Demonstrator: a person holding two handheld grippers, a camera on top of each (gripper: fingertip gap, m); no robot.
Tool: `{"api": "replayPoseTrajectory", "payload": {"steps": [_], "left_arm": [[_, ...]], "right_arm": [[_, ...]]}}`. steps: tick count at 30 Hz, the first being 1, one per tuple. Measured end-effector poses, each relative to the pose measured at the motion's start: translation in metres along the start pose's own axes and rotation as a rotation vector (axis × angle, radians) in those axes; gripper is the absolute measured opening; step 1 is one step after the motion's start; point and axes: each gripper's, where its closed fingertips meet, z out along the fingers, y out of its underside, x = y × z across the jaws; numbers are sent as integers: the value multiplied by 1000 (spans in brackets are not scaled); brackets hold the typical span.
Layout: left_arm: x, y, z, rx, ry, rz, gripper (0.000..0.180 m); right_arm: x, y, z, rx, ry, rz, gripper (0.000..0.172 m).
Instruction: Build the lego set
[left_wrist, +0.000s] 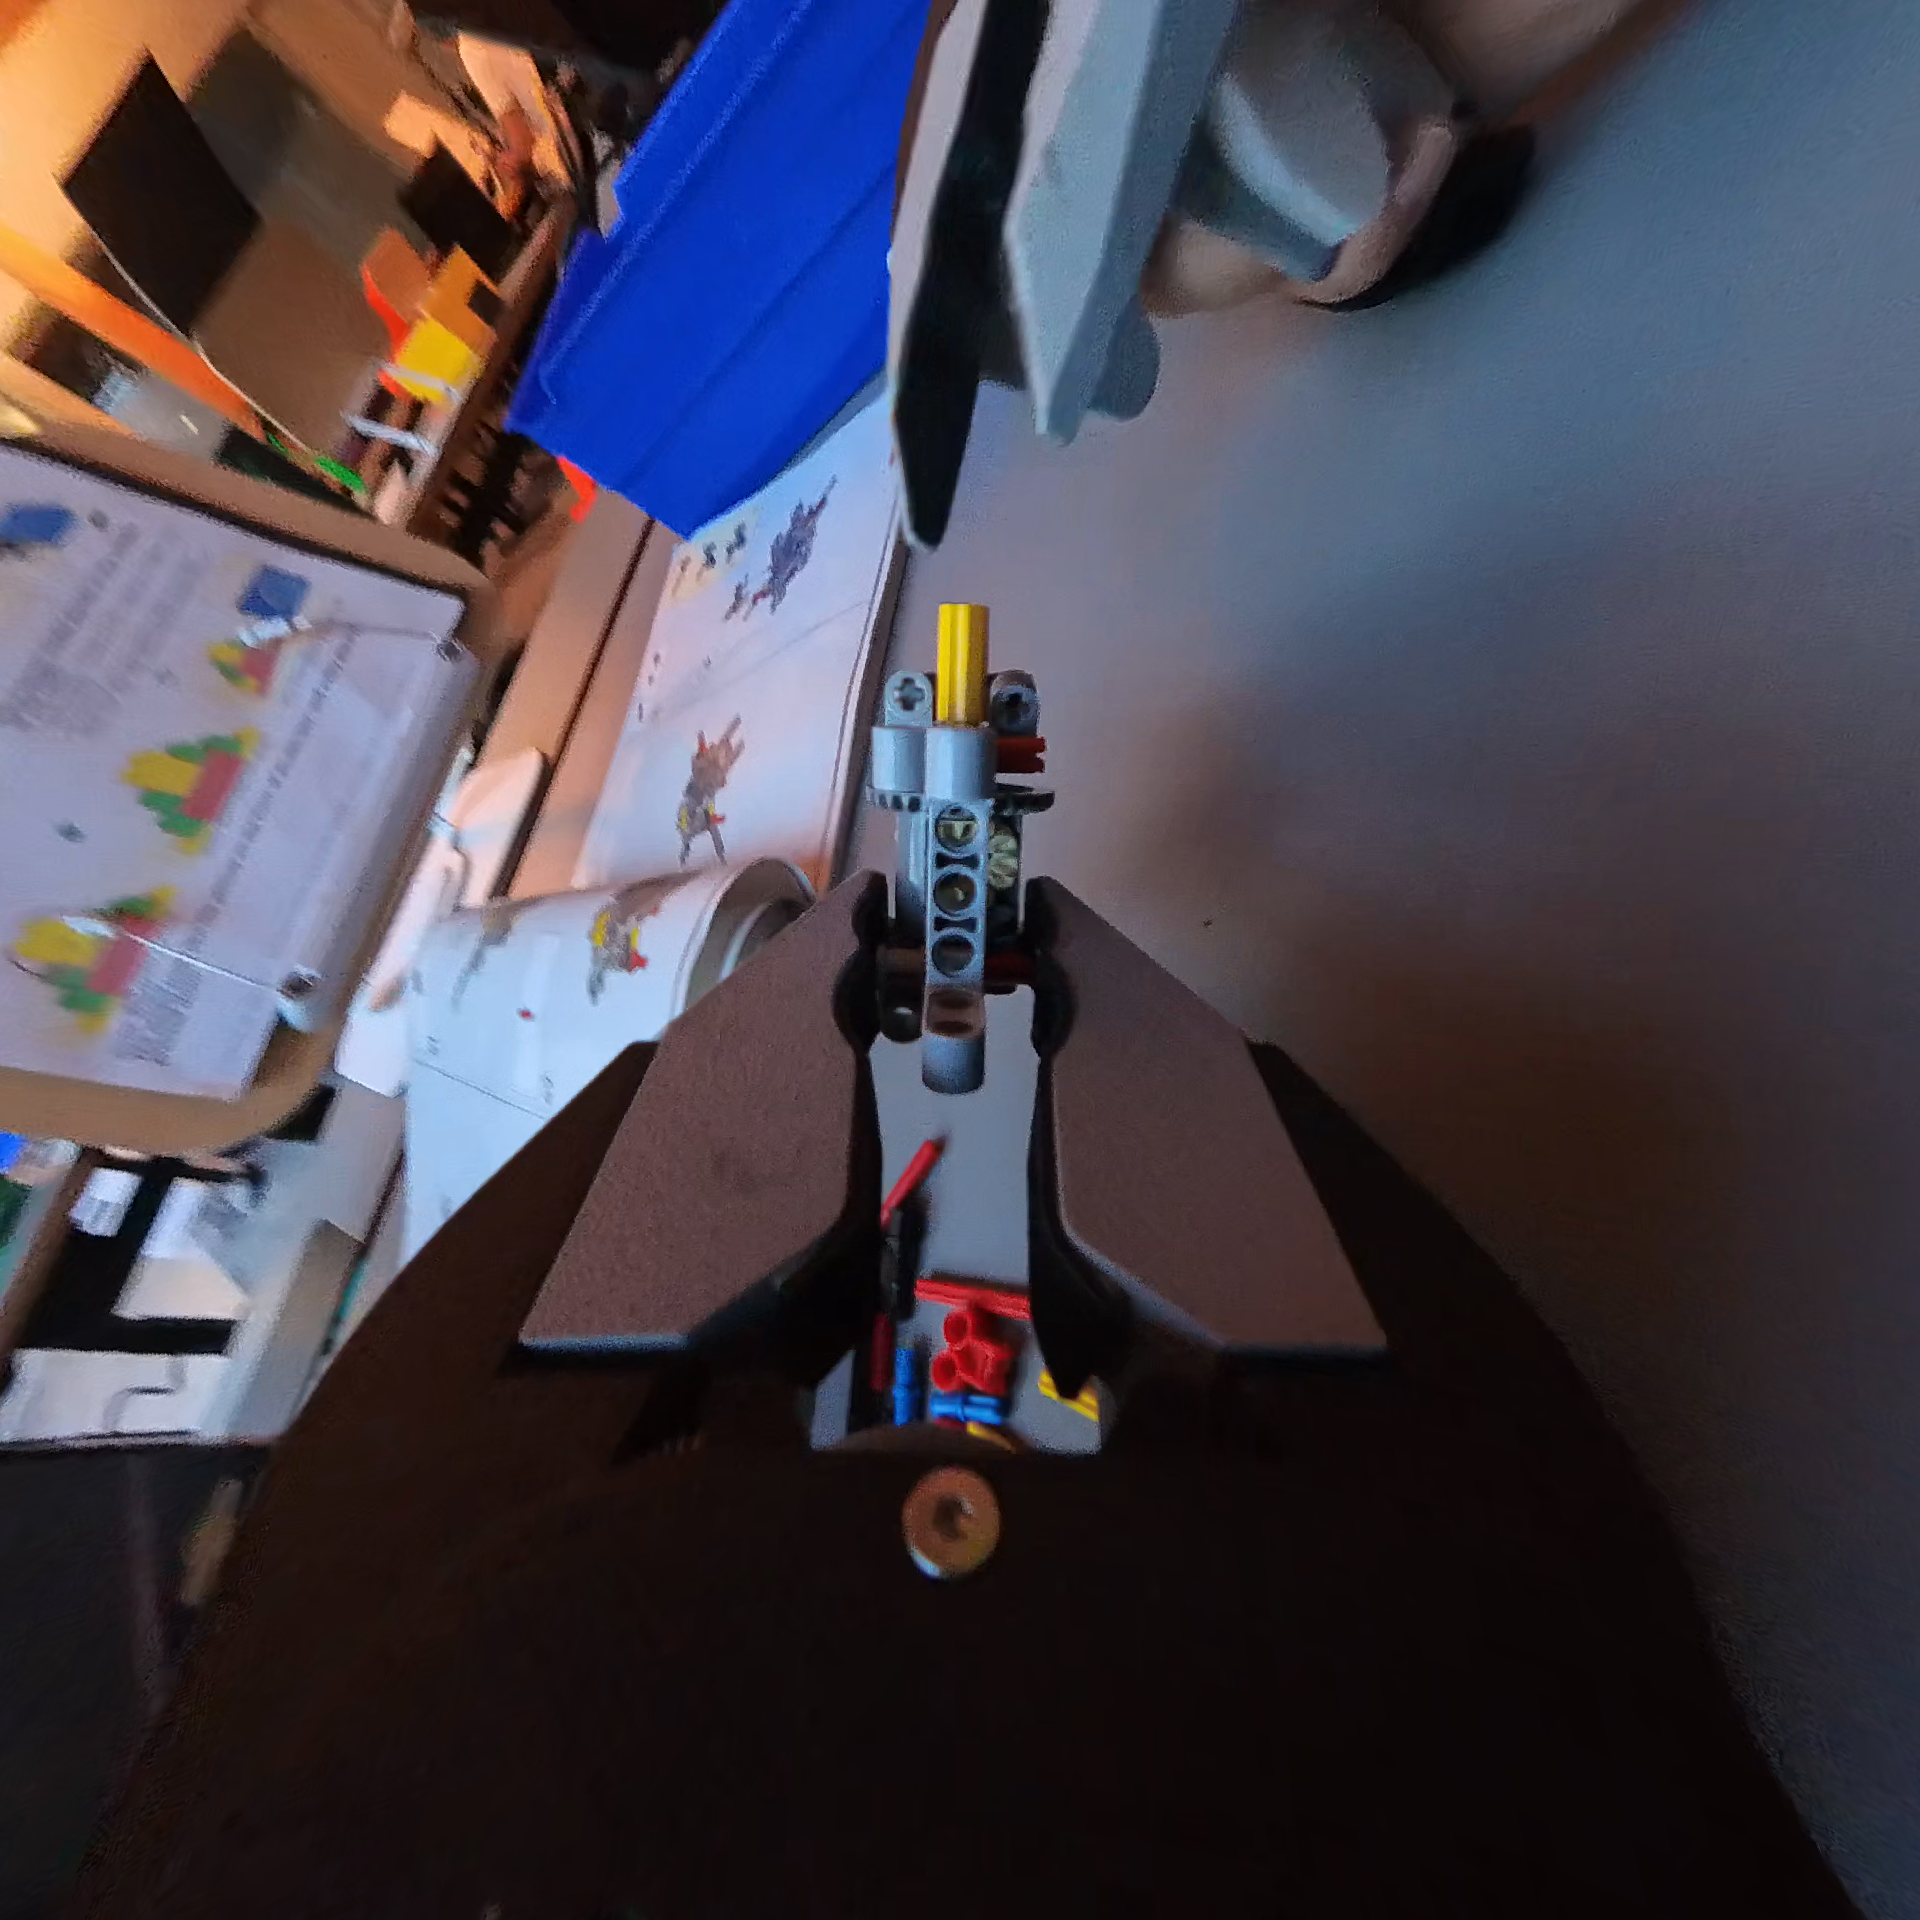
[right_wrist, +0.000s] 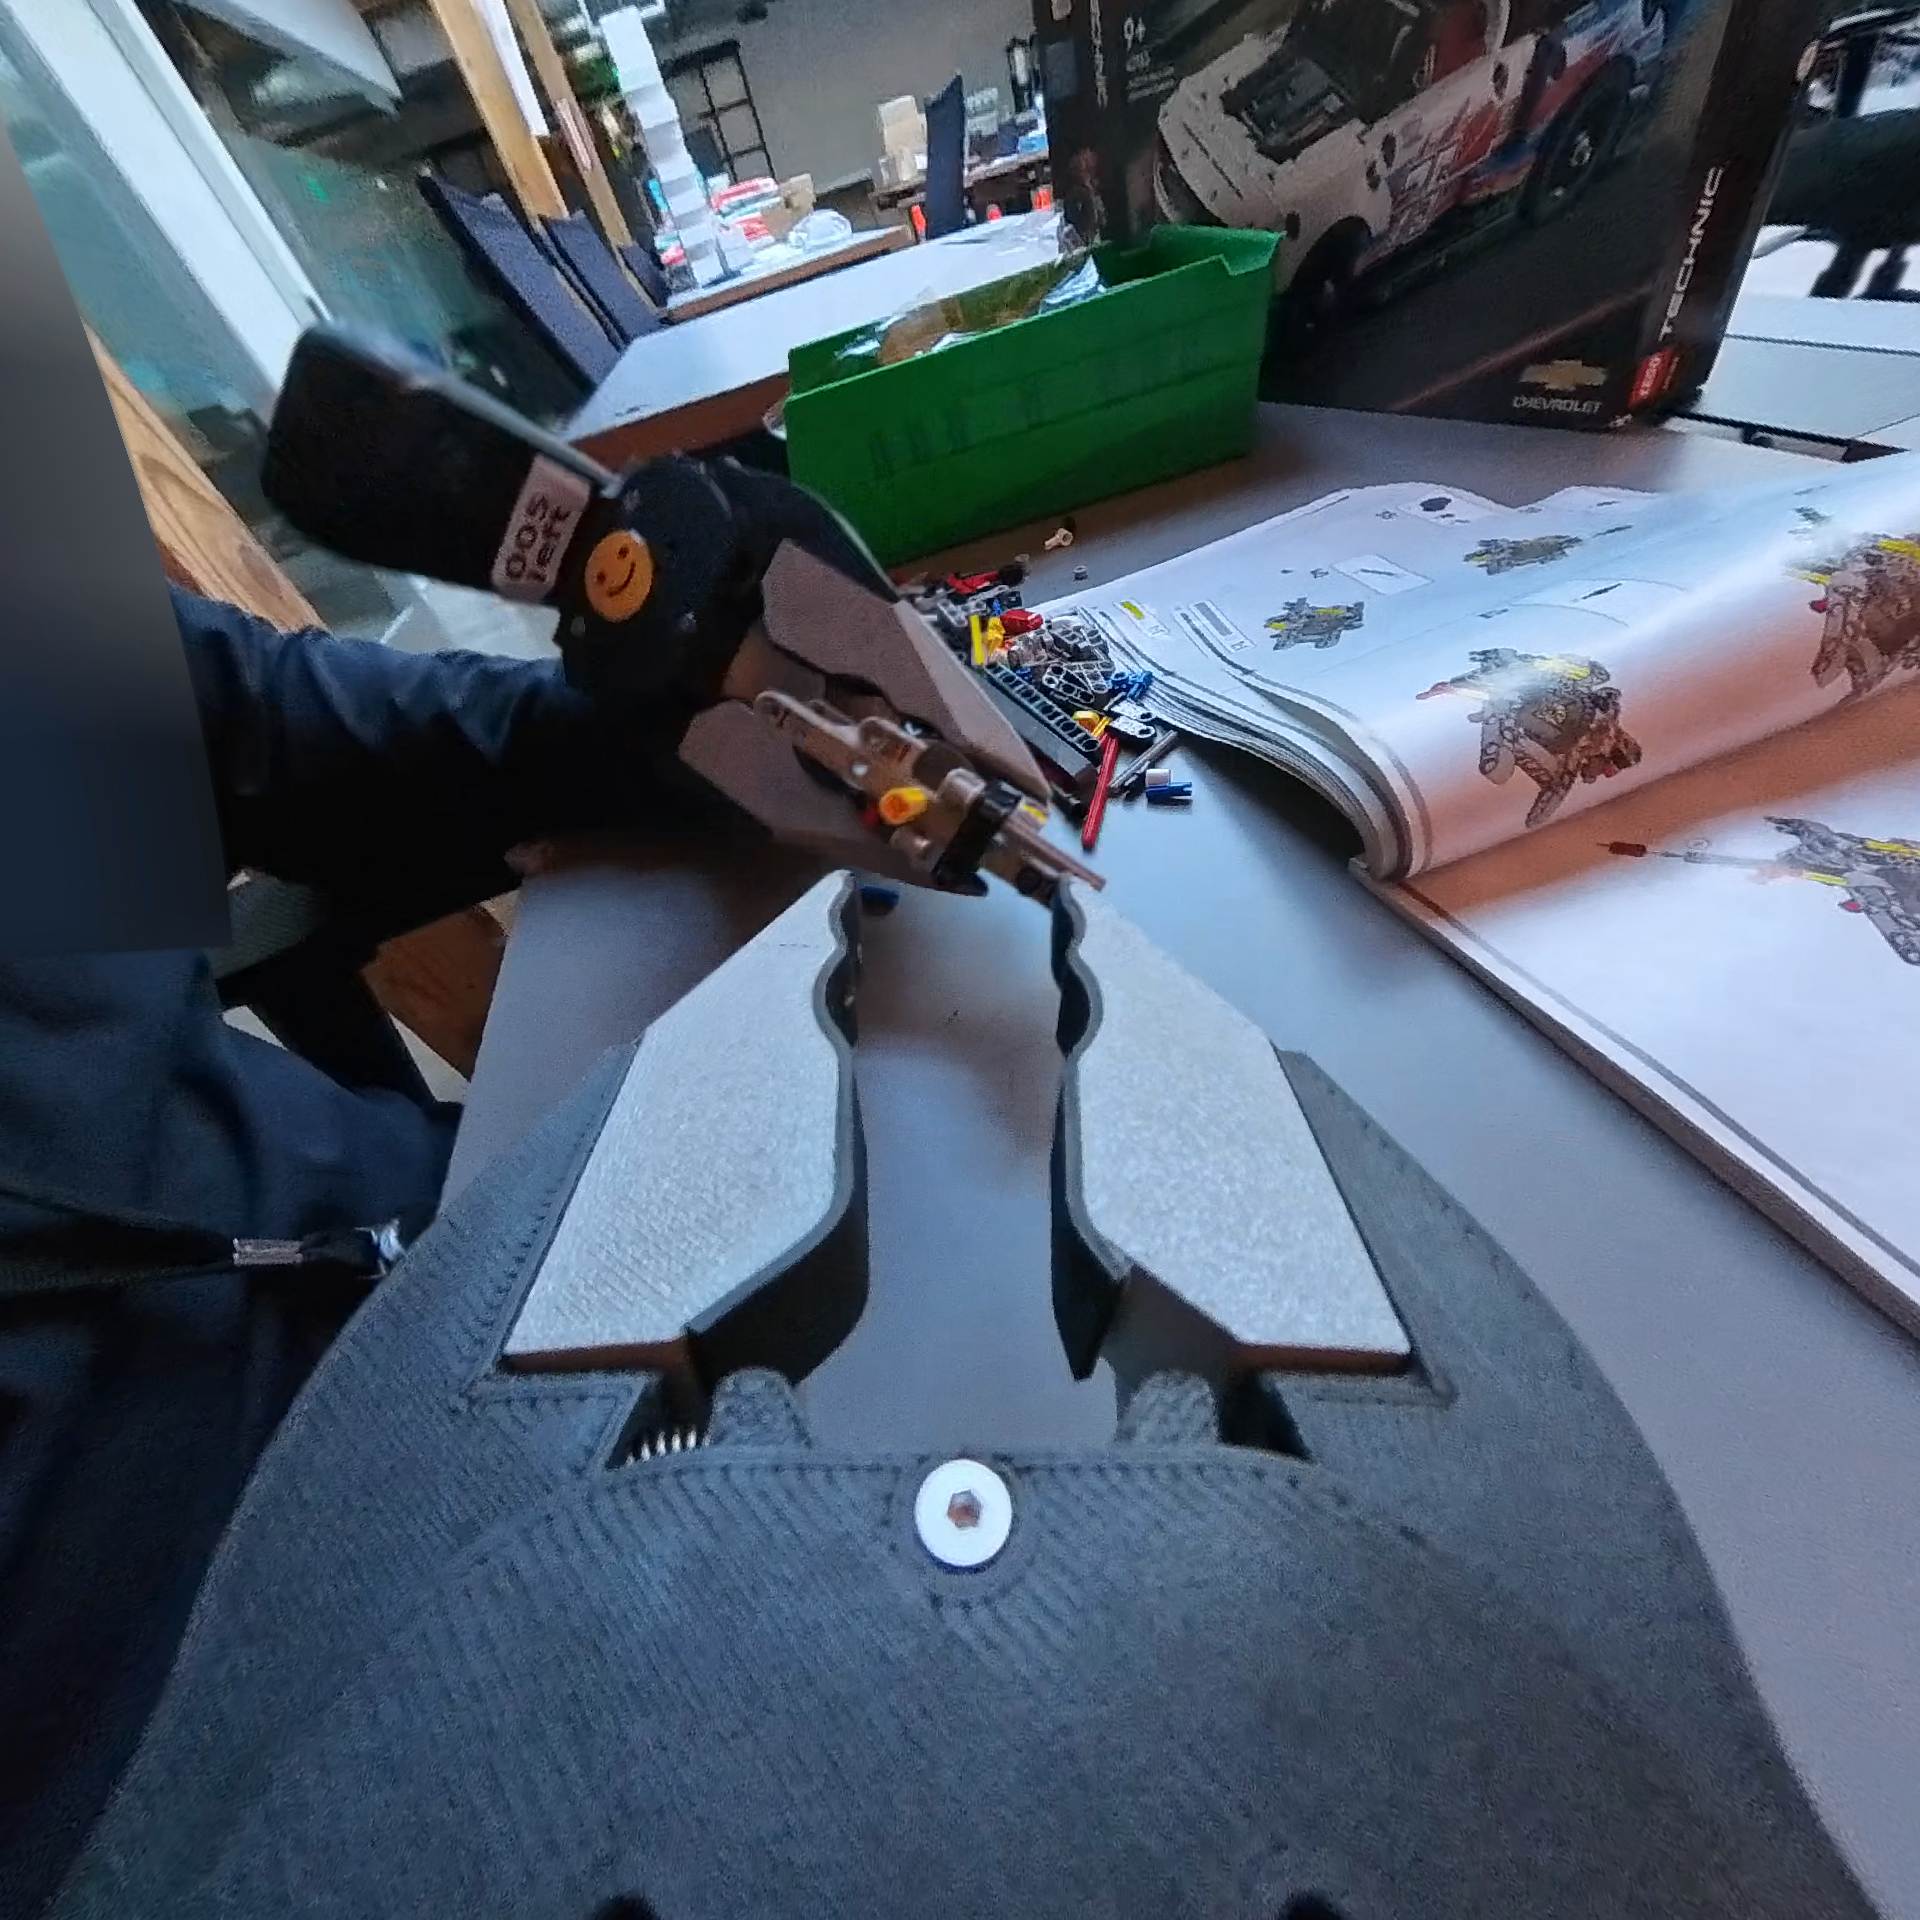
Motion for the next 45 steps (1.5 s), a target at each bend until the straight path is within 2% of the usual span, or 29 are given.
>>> {"api": "replayPoseTrajectory", "payload": {"steps": [2,4,7,9,12,16,18,20,24,32,38,45], "left_arm": [[0,-7,-1,37,-20,39,24],[6,-16,-4,106,24,9,23],[7,-24,-8,174,51,-30,23],[6,-26,-9,195,58,-53,23],[3,-22,-9,169,37,-53,24],[-11,-6,-4,32,-76,-7,24],[-15,-4,-2,-17,-122,19,23],[-16,-2,2,-79,-156,45,23],[-11,7,11,-216,-181,149,24],[-8,7,12,-212,-169,123,23],[-8,10,13,-237,-163,113,23],[-6,12,14,-250,-141,61,24]], "right_arm": [[-3,-2,-1,11,-17,-25,30],[-2,-1,-2,-5,13,-117,19],[2,6,-3,-63,72,-288,16],[-3,7,-3,-61,50,-312,16],[-8,6,-1,-52,9,-276,26],[-4,2,0,-27,-2,-175,37],[0,-1,1,-8,0,-103,33],[10,-6,3,22,41,-11,19],[21,-5,6,23,69,85,28],[26,-4,6,19,57,151,31],[27,3,12,-38,51,169,27],[33,8,15,-59,21,267,32]]}}
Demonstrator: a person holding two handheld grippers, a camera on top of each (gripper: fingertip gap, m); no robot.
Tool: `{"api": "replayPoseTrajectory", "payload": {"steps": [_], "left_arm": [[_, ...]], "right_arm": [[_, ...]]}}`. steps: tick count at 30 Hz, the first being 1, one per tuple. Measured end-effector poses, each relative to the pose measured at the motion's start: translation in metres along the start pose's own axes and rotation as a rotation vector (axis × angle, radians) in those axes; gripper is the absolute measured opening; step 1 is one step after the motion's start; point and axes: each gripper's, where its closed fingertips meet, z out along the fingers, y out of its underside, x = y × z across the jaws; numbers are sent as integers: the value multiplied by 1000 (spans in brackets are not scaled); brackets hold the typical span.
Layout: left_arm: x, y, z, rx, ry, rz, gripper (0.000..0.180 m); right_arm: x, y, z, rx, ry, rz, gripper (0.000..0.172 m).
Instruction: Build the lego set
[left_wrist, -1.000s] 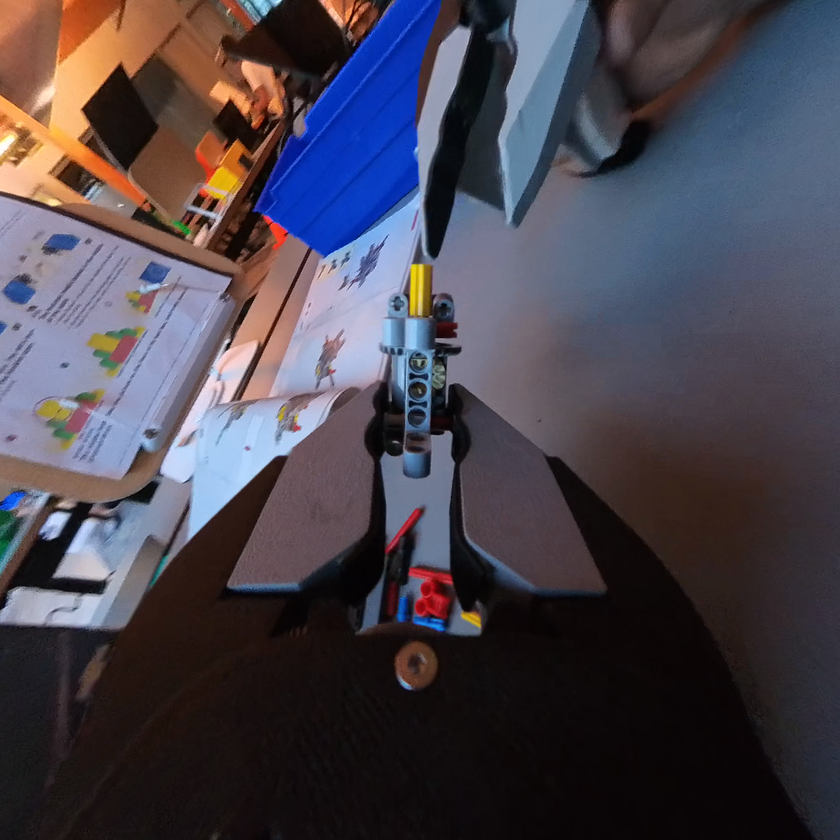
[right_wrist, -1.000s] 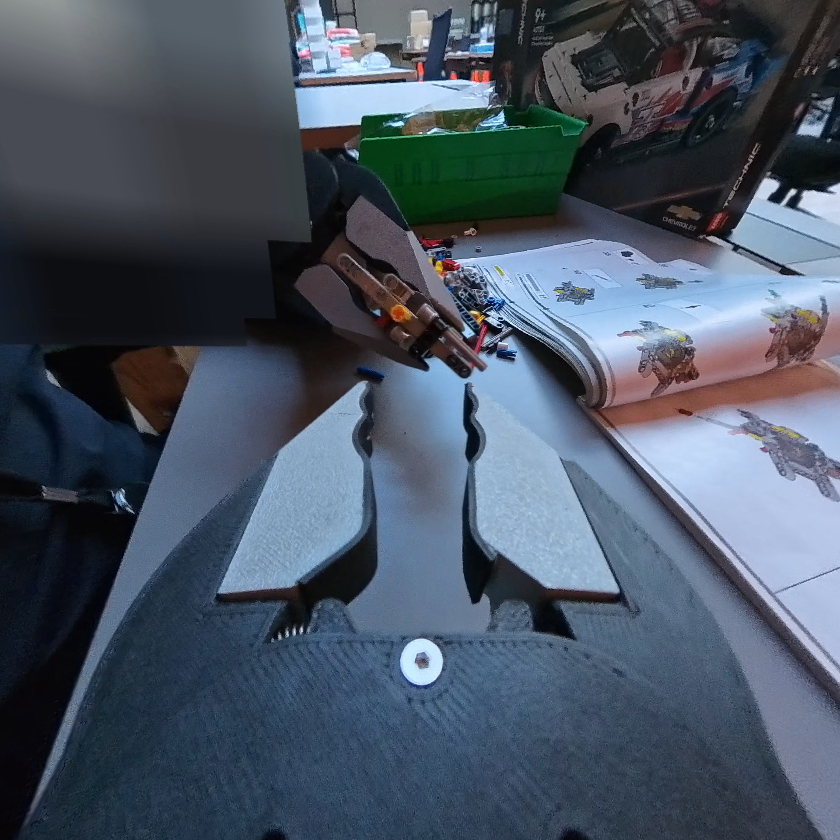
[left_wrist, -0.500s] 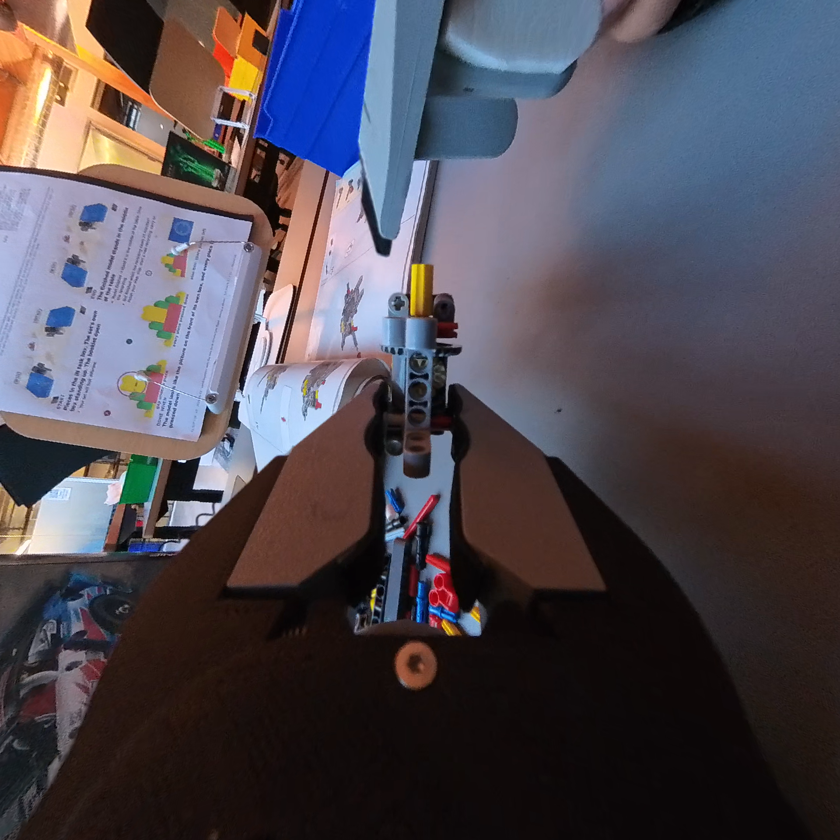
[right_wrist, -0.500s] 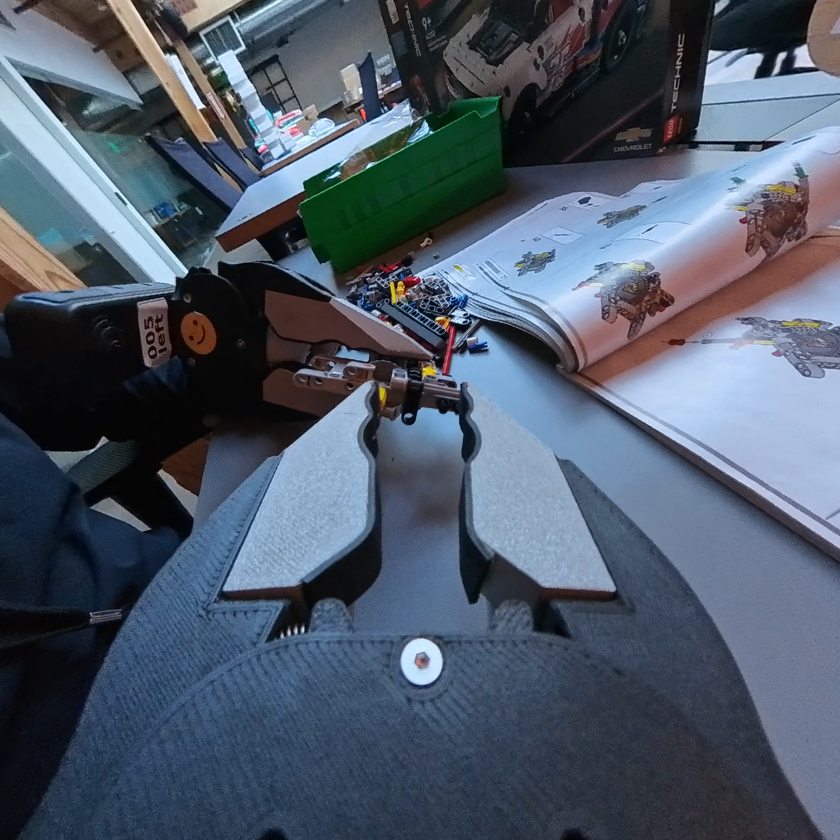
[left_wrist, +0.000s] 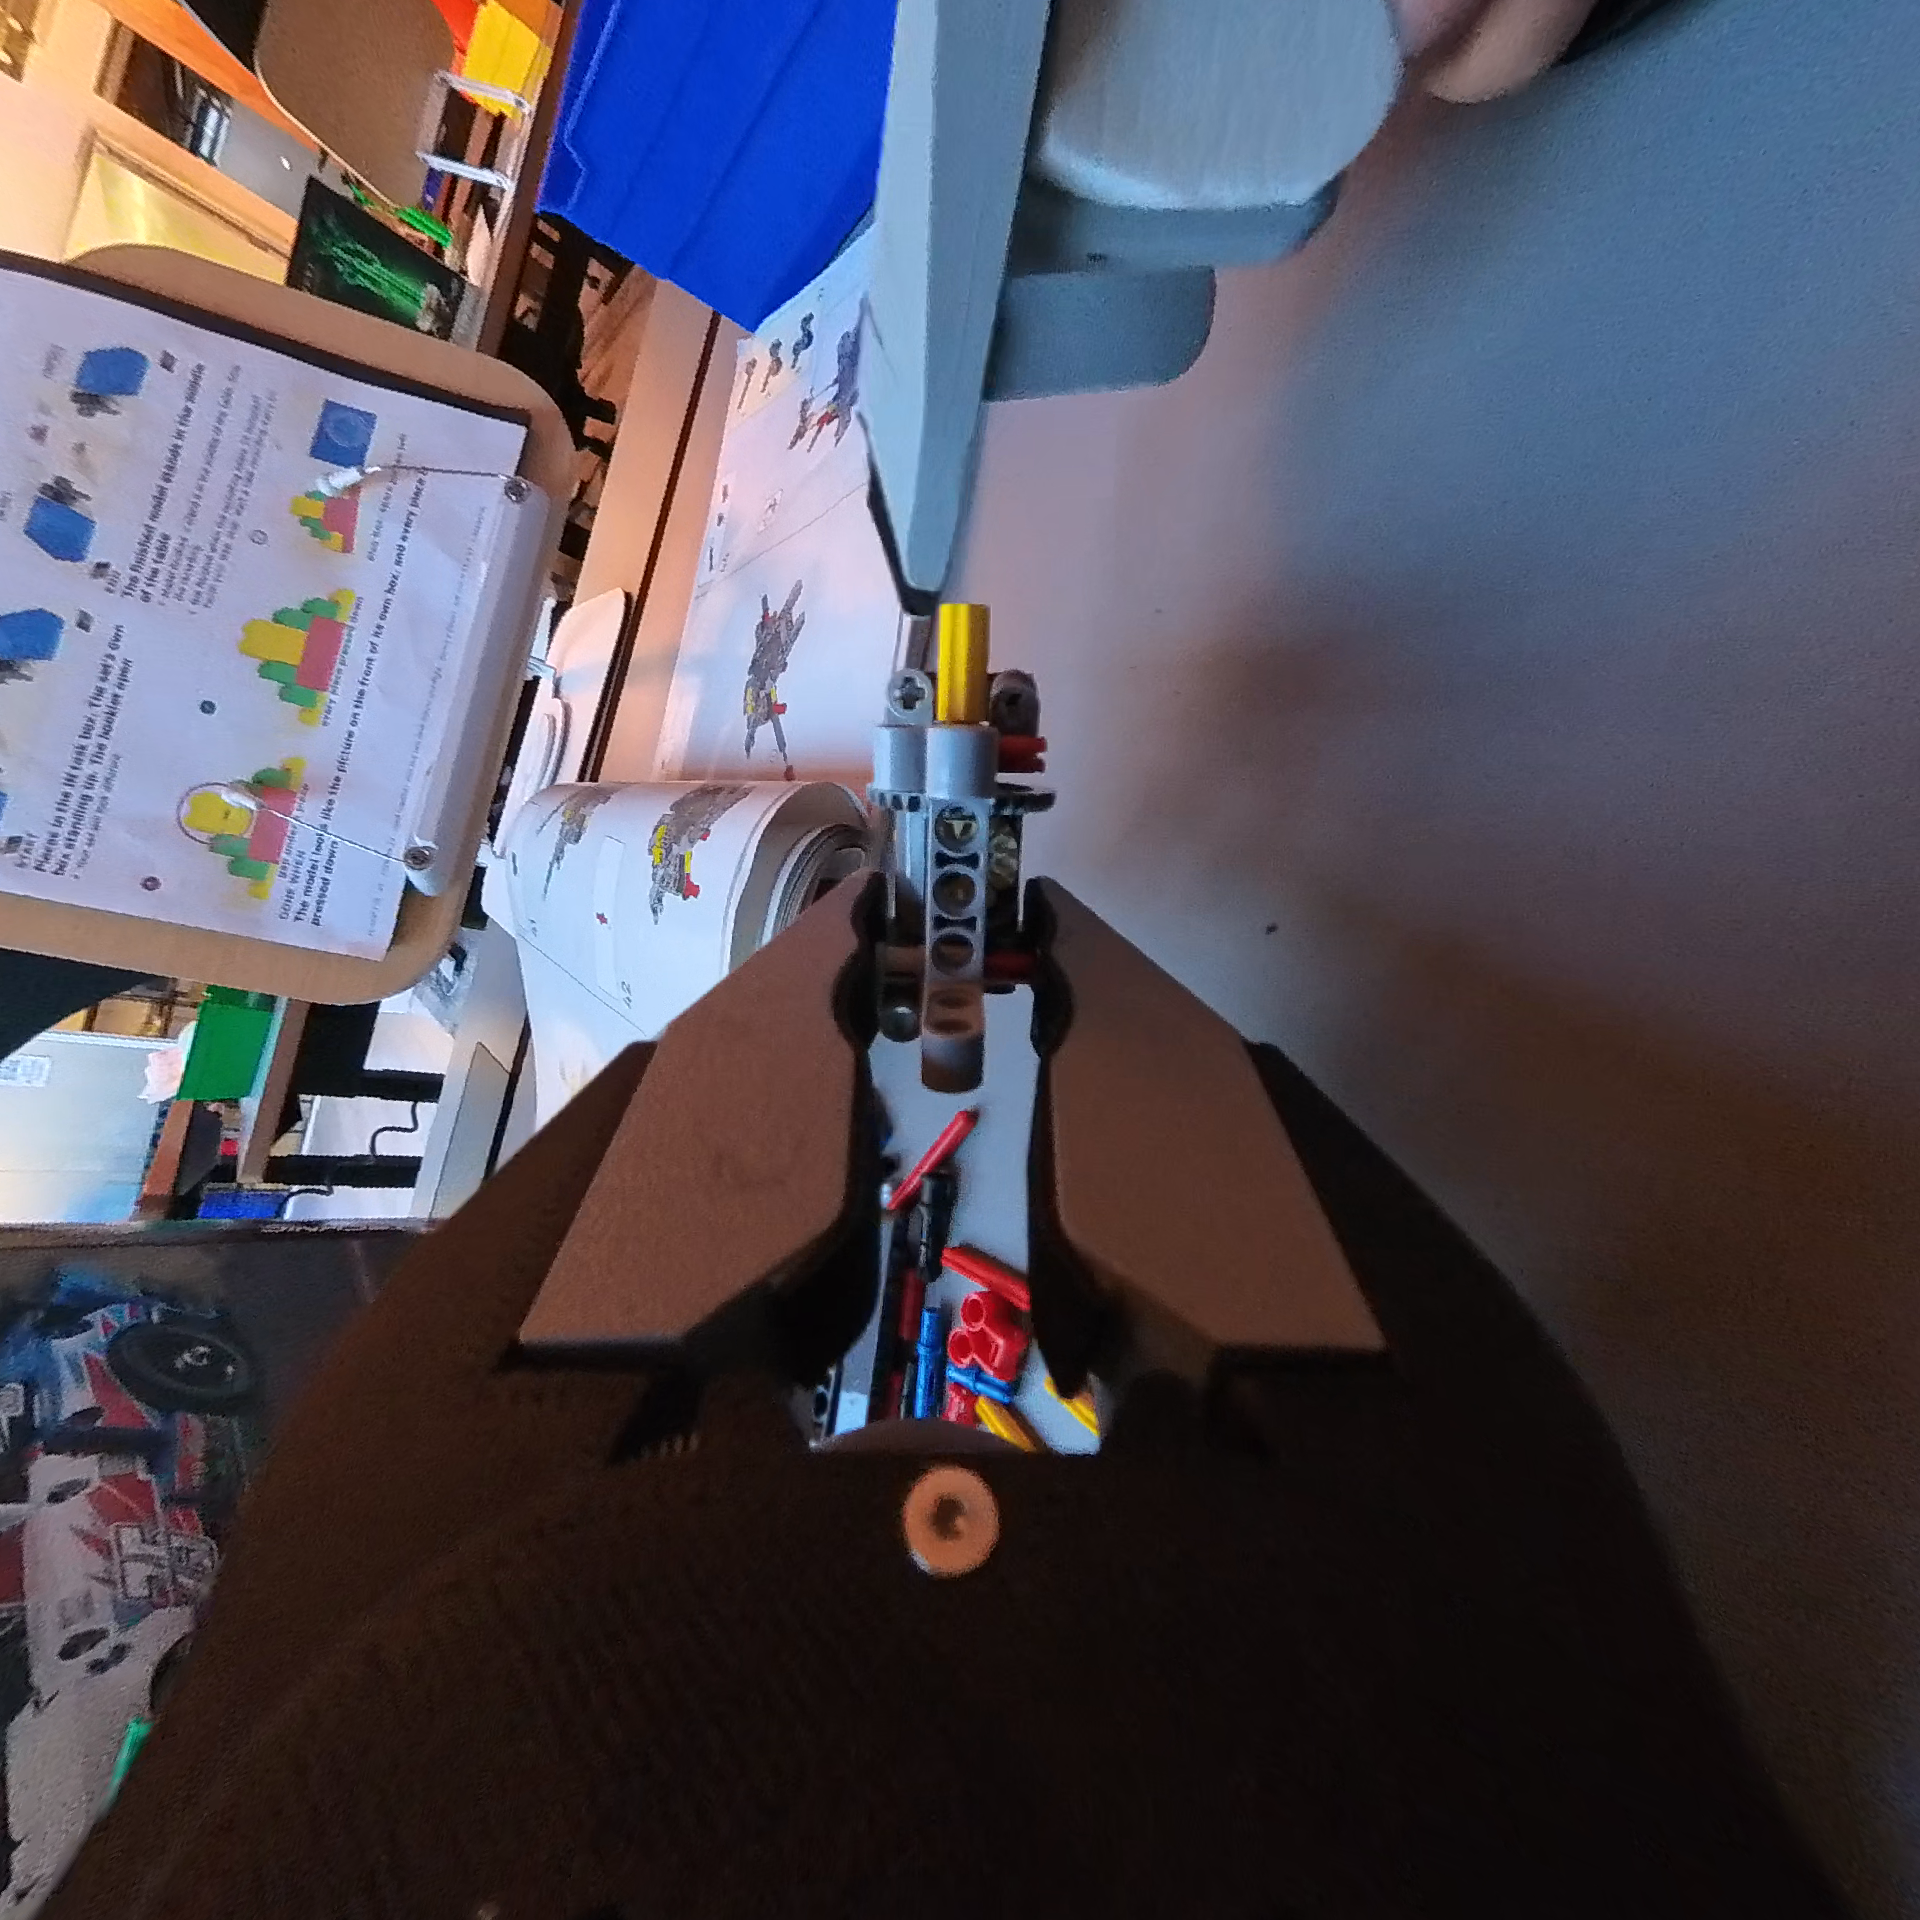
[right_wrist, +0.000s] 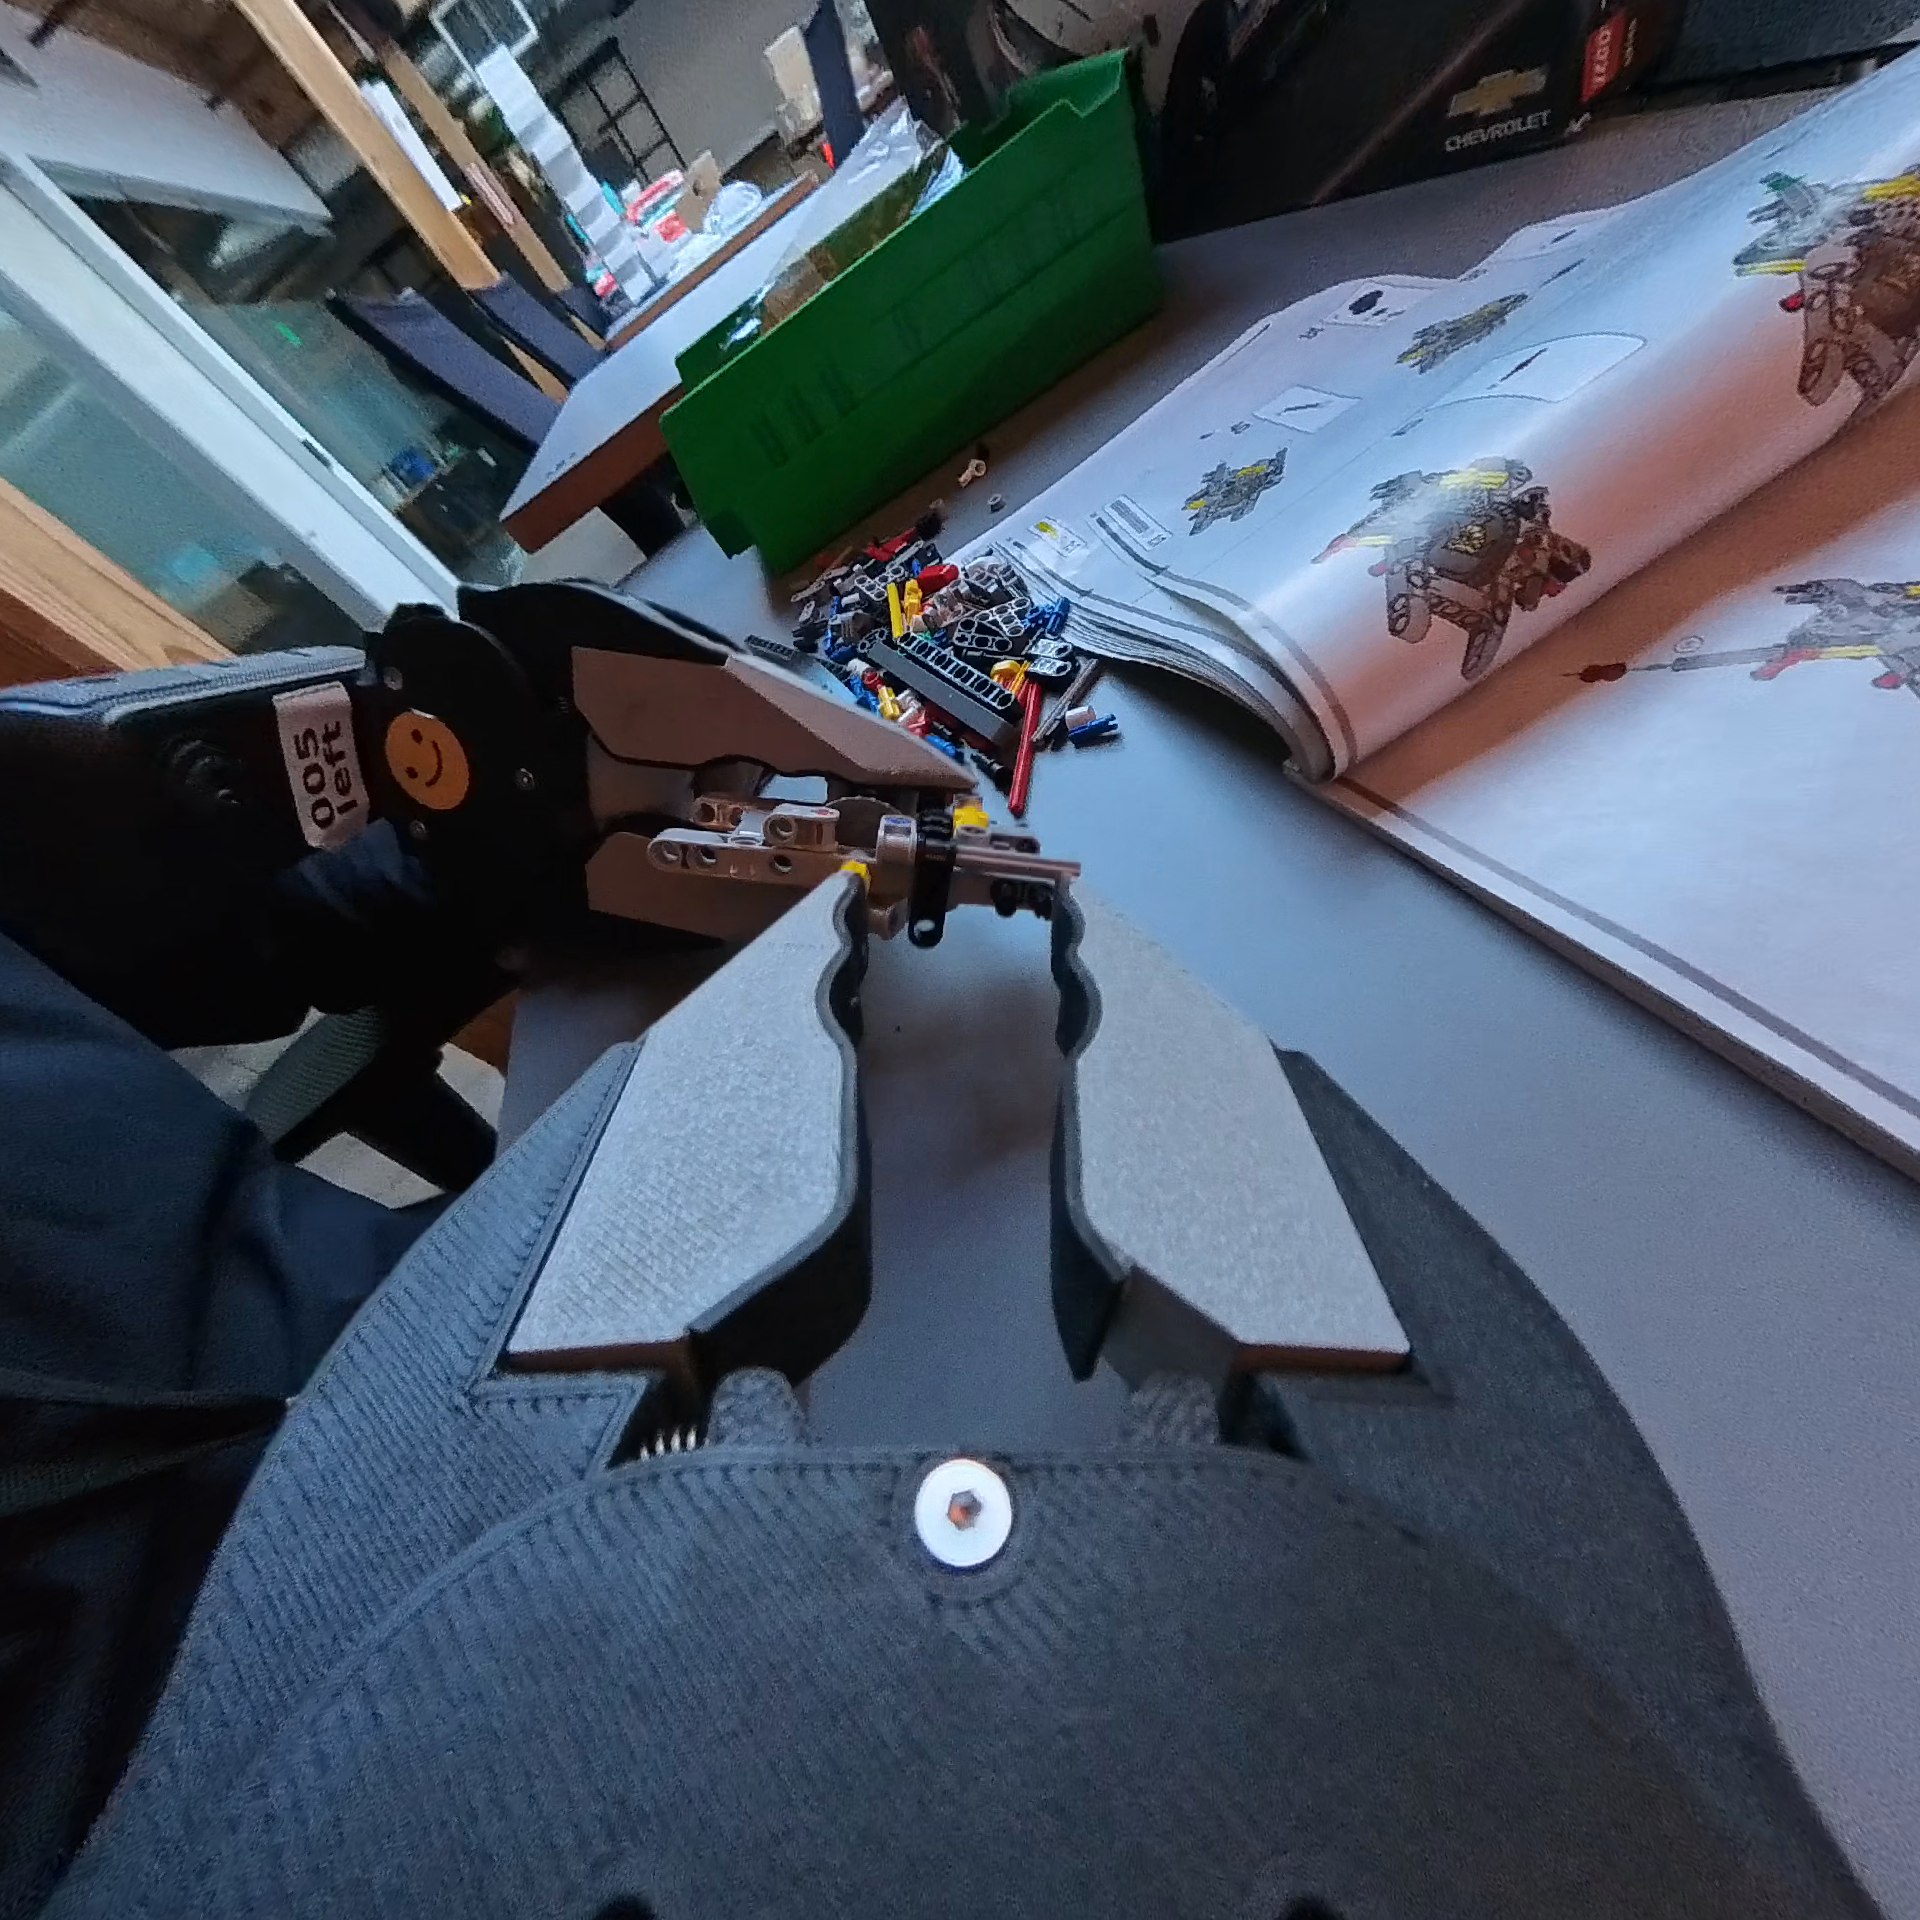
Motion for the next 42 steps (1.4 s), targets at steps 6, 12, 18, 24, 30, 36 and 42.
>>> {"api": "replayPoseTrajectory", "payload": {"steps": [6,12,18,24,30,36,42], "left_arm": [[3,-2,0,1,7,21,24],[2,-3,0,7,-8,43,23],[3,-5,-1,13,-17,66,24],[1,-8,-3,37,-37,84,23],[2,-9,-3,55,-40,108,23],[9,-11,-4,86,-19,143,23],[28,-4,3,46,60,197,24]], "right_arm": [[1,-1,1,-4,-45,44,26],[-2,5,8,-57,-58,30,34],[-3,4,8,-51,-66,27,33],[-7,4,7,-48,-87,20,30],[-5,0,4,-19,-92,34,41],[-7,-2,-1,-6,-78,-48,45],[-14,-5,-5,13,4,-320,64]]}}
